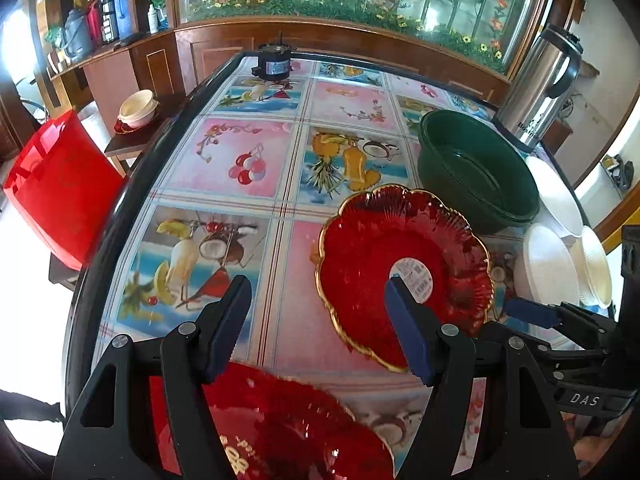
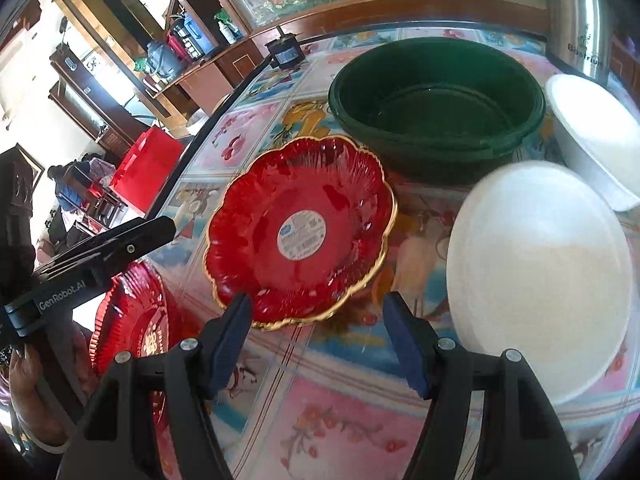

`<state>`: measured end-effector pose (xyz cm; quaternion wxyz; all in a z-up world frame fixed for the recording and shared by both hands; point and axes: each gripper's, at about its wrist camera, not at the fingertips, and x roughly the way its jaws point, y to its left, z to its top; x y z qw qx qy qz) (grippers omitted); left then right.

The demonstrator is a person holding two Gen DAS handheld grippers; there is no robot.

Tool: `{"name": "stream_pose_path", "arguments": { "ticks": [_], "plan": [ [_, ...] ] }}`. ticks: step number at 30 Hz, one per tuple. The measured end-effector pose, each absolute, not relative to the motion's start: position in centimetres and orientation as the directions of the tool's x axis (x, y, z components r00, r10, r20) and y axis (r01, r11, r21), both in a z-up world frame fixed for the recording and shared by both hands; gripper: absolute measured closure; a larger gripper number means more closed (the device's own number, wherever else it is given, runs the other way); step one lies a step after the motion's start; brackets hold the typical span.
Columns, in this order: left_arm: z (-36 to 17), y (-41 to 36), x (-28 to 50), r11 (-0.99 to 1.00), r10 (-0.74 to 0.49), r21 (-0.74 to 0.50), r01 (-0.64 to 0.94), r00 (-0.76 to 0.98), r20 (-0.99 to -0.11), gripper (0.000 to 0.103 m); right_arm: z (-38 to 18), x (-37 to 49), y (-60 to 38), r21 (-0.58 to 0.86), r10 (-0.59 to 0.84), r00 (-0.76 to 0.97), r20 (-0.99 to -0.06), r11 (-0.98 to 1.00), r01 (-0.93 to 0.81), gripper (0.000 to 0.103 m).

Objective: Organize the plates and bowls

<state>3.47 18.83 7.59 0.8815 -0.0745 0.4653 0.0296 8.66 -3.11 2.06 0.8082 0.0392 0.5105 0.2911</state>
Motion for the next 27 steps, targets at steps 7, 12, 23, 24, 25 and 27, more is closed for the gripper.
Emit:
{"name": "stream_pose_path", "arguments": {
  "ticks": [7, 12, 23, 24, 25, 27],
  "plan": [
    [6.6, 18.8, 5.7, 0.986, -0.031, -0.113, -0.124, 0.531, -0.847, 0.033, 2.0, 10.1, -3.8, 0.378, 0.517, 0.313, -0.796, 0.83, -0.41, 0.035],
    [6.1, 18.8, 6.6, 0.985, -0.036, -0.116, -0.126, 0.512, -0.858, 0.033, 2.0, 10.8, -3.4, 0.367, 0.511, 0.308, -0.802, 0.83, -0.42, 0.035],
    [4.4, 19.0, 8.2, 0.985, -0.044, -0.116, -0.126, 0.466, -0.884, 0.033, 2.0, 11.5, -3.1, 0.35, 0.501, 0.309, -0.809, 0.831, -0.432, 0.035],
    [4.3, 19.1, 8.3, 0.984, -0.054, -0.126, -0.127, 0.462, -0.885, 0.033, 2.0, 11.6, -3.1, 0.349, 0.501, 0.31, -0.808, 0.831, -0.433, 0.035],
    [4.2, 19.2, 8.3, 0.983, -0.057, -0.13, -0.129, 0.46, -0.886, 0.033, 2.0, 11.6, -3.1, 0.353, 0.506, 0.311, -0.805, 0.829, -0.434, 0.035],
    [4.2, 19.3, 8.4, 0.984, -0.048, -0.122, -0.133, 0.459, -0.887, 0.033, 2.0, 11.7, -3.1, 0.366, 0.515, 0.307, -0.8, 0.825, -0.432, 0.035]
  ]
}}
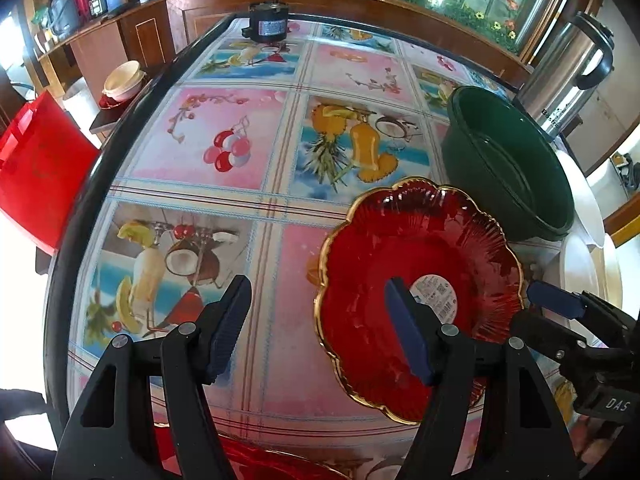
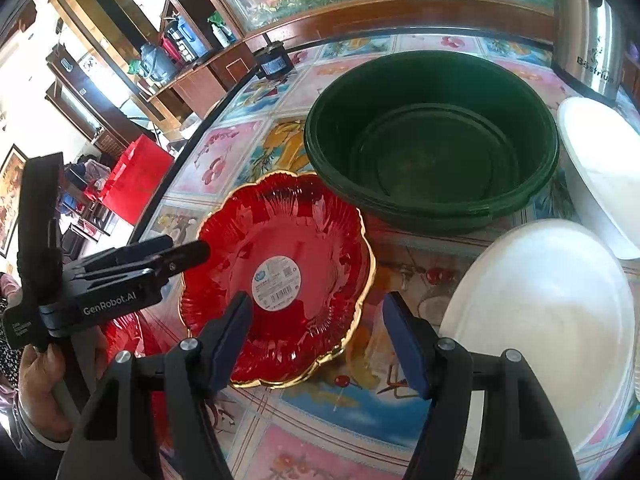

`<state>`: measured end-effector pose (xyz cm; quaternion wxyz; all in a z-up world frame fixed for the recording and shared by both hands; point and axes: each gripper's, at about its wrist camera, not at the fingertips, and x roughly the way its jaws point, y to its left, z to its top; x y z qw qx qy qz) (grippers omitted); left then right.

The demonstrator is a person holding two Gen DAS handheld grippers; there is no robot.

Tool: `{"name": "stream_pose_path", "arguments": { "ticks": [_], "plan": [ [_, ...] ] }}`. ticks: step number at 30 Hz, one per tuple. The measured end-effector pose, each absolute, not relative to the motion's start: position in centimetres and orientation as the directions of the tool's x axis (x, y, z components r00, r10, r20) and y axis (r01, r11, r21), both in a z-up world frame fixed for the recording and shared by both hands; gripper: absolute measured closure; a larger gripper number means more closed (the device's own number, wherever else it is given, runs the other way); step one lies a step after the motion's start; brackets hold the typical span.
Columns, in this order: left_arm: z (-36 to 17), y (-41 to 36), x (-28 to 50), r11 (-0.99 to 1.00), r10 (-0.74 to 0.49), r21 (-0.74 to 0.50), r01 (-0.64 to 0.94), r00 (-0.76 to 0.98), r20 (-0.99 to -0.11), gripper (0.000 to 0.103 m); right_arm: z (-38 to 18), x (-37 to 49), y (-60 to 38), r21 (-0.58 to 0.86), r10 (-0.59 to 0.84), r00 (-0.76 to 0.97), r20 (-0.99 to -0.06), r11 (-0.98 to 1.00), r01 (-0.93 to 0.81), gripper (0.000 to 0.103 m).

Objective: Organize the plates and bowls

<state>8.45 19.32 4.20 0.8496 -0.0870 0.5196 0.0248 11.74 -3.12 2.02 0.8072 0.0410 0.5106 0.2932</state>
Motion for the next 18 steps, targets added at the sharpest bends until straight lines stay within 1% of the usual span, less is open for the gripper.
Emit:
{"name": "stream_pose_path", "arguments": {
  "ticks": [2, 5, 6, 11, 16, 17, 18],
  "plan": [
    [4.23, 19.55, 8.46, 0.982, -0.057, -0.131, -0.133, 0.456, -0.888, 0.033, 2.15, 11.72, -3.11, 0.367, 0.517, 0.308, -0.798, 0.823, -0.433, 0.035],
    [4.3, 19.84, 8.44, 0.978, -0.074, -0.154, -0.14, 0.457, -0.886, 0.033, 2.49, 11.57, -3.04, 0.357, 0.515, 0.317, -0.796, 0.823, -0.441, 0.024],
    [4.3, 19.85, 8.51, 0.978, -0.075, -0.154, -0.139, 0.456, -0.887, 0.033, 2.54, 11.58, -3.09, 0.364, 0.519, 0.316, -0.794, 0.822, -0.437, 0.023],
    [4.1, 19.73, 8.73, 0.974, -0.117, -0.189, -0.124, 0.44, -0.89, 0.033, 2.72, 11.64, -3.22, 0.367, 0.52, 0.322, -0.791, 0.825, -0.43, 0.023],
    [4.25, 19.61, 8.65, 0.978, -0.095, -0.169, -0.125, 0.453, -0.886, 0.033, 2.74, 11.76, -2.64, 0.345, 0.51, 0.318, -0.799, 0.823, -0.452, 0.024],
    [4.2, 19.65, 8.66, 0.977, -0.095, -0.17, -0.127, 0.453, -0.886, 0.033, 2.72, 11.81, -2.57, 0.341, 0.508, 0.32, -0.8, 0.823, -0.454, 0.024],
    [4.14, 19.66, 8.66, 0.977, -0.095, -0.169, -0.126, 0.452, -0.887, 0.033, 2.65, 11.84, -2.48, 0.335, 0.504, 0.32, -0.802, 0.824, -0.457, 0.029]
  ]
}}
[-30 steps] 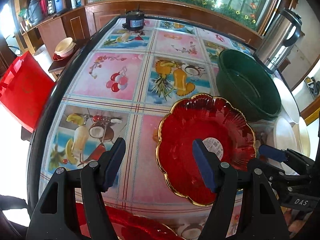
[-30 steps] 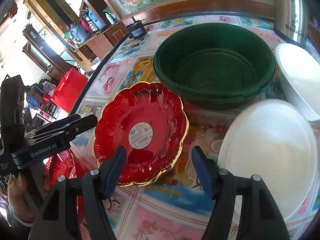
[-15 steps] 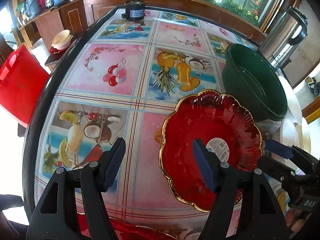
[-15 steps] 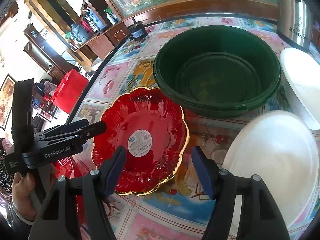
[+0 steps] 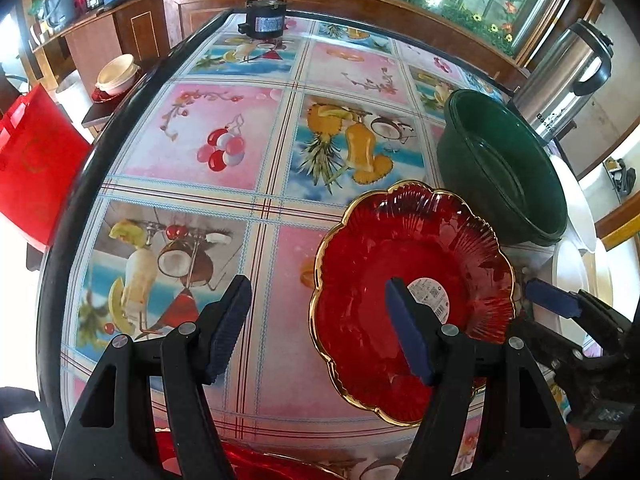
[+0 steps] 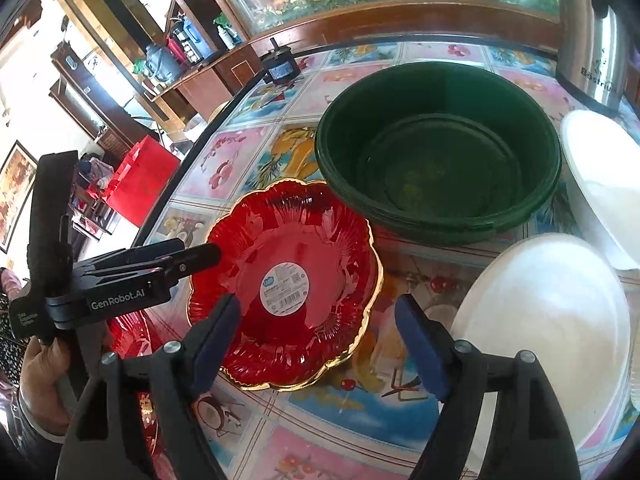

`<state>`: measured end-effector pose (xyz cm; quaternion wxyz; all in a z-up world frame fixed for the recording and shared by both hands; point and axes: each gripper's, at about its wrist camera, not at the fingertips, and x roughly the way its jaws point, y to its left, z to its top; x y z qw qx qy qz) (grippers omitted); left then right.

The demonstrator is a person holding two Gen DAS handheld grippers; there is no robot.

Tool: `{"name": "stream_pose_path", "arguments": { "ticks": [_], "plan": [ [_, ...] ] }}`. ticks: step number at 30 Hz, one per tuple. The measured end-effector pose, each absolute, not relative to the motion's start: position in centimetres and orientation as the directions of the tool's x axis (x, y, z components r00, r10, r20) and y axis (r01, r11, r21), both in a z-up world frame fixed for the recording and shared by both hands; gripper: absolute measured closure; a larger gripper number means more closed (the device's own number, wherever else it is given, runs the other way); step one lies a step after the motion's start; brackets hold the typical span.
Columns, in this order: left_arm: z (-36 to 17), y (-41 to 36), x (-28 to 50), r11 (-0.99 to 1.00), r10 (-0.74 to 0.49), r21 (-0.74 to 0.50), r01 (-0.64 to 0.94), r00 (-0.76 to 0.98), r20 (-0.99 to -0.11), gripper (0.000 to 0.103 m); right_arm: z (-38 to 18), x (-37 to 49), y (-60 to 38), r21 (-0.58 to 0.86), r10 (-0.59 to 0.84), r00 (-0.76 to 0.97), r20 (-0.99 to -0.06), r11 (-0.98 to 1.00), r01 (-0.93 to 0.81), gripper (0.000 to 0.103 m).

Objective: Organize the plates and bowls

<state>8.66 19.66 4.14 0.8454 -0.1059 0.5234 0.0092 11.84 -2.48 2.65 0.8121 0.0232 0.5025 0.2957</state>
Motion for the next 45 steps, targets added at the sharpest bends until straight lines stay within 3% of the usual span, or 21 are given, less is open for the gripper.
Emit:
{"name": "stream_pose_path", "arguments": {
  "ticks": [3, 7, 12, 14, 17, 19, 20, 23, 45],
  "plan": [
    [3.9, 19.5, 8.8, 0.979, -0.101, -0.167, -0.113, 0.441, -0.892, 0.033, 2.2, 12.2, -2.4, 0.331, 0.496, 0.313, -0.81, 0.827, -0.454, 0.046],
    [3.6, 19.3, 8.9, 0.983, -0.089, -0.148, -0.104, 0.433, -0.897, 0.037, 1.6, 12.8, -2.7, 0.337, 0.492, 0.306, -0.815, 0.832, -0.44, 0.05],
    [3.0, 19.3, 9.1, 0.981, -0.104, -0.161, -0.105, 0.415, -0.904, 0.054, 1.2, 13.4, -2.7, 0.342, 0.492, 0.302, -0.816, 0.834, -0.433, 0.057],
    [2.9, 19.3, 9.2, 0.982, -0.105, -0.161, -0.104, 0.412, -0.905, 0.055, 1.1, 13.6, -2.7, 0.345, 0.492, 0.304, -0.815, 0.836, -0.427, 0.062],
    [2.5, 19.2, 9.3, 0.984, -0.096, -0.147, -0.098, 0.399, -0.912, 0.076, 0.9, 14.0, -2.9, 0.358, 0.496, 0.304, -0.814, 0.839, -0.409, 0.068],
    [2.3, 19.4, 9.3, 0.983, -0.101, -0.153, -0.099, 0.399, -0.912, 0.077, 0.6, 14.4, -3.0, 0.36, 0.49, 0.304, -0.817, 0.845, -0.396, 0.071],
    [2.3, 19.4, 9.3, 0.982, -0.107, -0.159, -0.098, 0.402, -0.909, 0.085, 0.5, 14.6, -3.0, 0.363, 0.491, 0.301, -0.818, 0.845, -0.393, 0.074],
    [2.5, 19.3, 9.3, 0.984, -0.096, -0.148, -0.098, 0.408, -0.908, 0.085, 0.2, 14.5, -2.8, 0.368, 0.498, 0.284, -0.82, 0.837, -0.404, 0.082],
    [4.8, 19.5, 7.3, 0.98, -0.121, -0.177, -0.095, 0.423, -0.898, 0.085, 2.3, 12.1, -2.9, 0.332, 0.487, 0.301, -0.82, 0.833, -0.442, 0.082]
  ]
}}
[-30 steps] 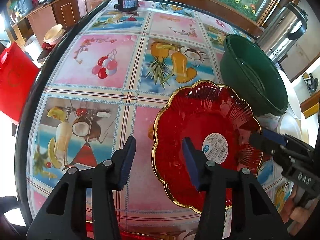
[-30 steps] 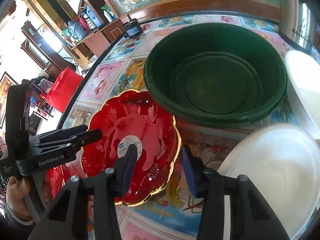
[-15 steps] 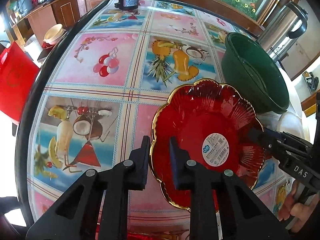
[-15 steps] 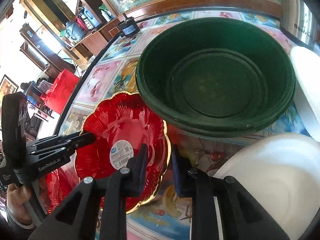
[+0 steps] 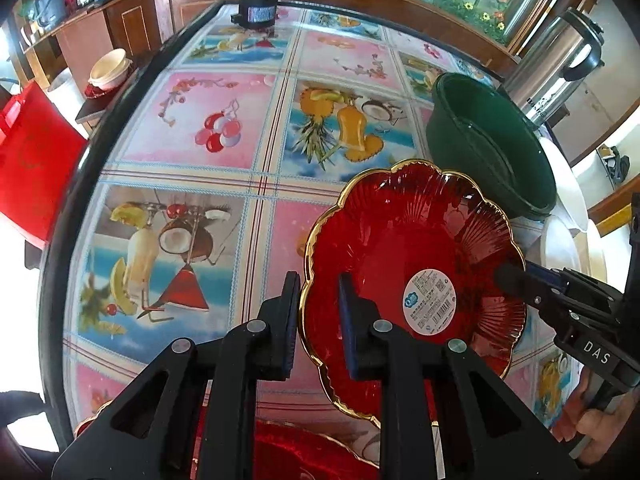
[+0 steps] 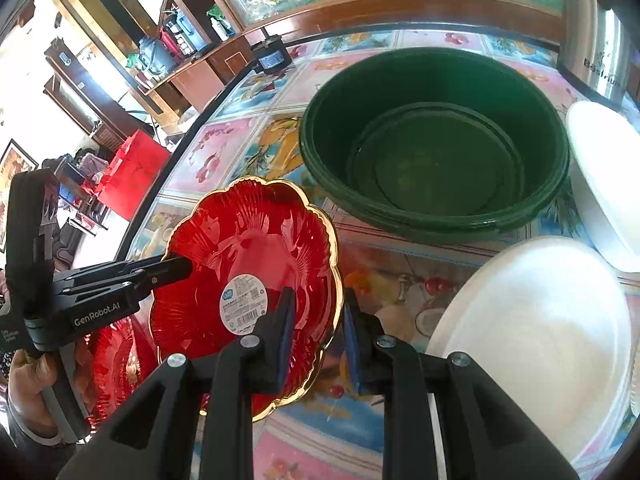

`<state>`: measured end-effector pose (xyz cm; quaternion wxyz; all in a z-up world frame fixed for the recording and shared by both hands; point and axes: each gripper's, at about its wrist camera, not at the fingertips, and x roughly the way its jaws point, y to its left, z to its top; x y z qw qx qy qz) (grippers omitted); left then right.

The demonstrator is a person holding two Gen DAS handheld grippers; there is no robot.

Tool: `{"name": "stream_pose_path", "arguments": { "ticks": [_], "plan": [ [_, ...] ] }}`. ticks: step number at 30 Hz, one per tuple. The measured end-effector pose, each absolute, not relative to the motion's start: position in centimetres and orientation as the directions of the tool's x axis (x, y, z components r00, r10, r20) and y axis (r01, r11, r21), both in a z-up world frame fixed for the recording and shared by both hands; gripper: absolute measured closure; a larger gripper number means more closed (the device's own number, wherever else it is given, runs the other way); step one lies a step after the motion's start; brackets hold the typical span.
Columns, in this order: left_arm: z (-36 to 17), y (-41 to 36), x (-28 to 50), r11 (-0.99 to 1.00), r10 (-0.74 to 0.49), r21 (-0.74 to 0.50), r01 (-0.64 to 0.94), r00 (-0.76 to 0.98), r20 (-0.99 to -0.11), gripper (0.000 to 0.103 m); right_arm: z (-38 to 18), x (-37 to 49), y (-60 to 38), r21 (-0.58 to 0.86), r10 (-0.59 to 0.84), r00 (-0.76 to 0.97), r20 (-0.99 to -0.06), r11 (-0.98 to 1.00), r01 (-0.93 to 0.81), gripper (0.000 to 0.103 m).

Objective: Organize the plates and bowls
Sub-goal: 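Lift and carry the red stickered plate over the red wedding plate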

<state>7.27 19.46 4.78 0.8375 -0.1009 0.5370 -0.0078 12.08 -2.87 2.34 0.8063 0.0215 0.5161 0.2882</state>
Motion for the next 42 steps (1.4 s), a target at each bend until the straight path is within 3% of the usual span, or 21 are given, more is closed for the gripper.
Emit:
{"name": "stream_pose_path", "arguments": {
  "ticks": [42],
  "plan": [
    [9.0, 24.0, -4.4, 0.974, -0.065, -0.163, -0.155, 0.501, -0.863, 0.085, 5.6, 5.3, 2.4, 0.344, 0.567, 0.26, -0.782, 0.74, -0.578, 0.078]
  ]
}}
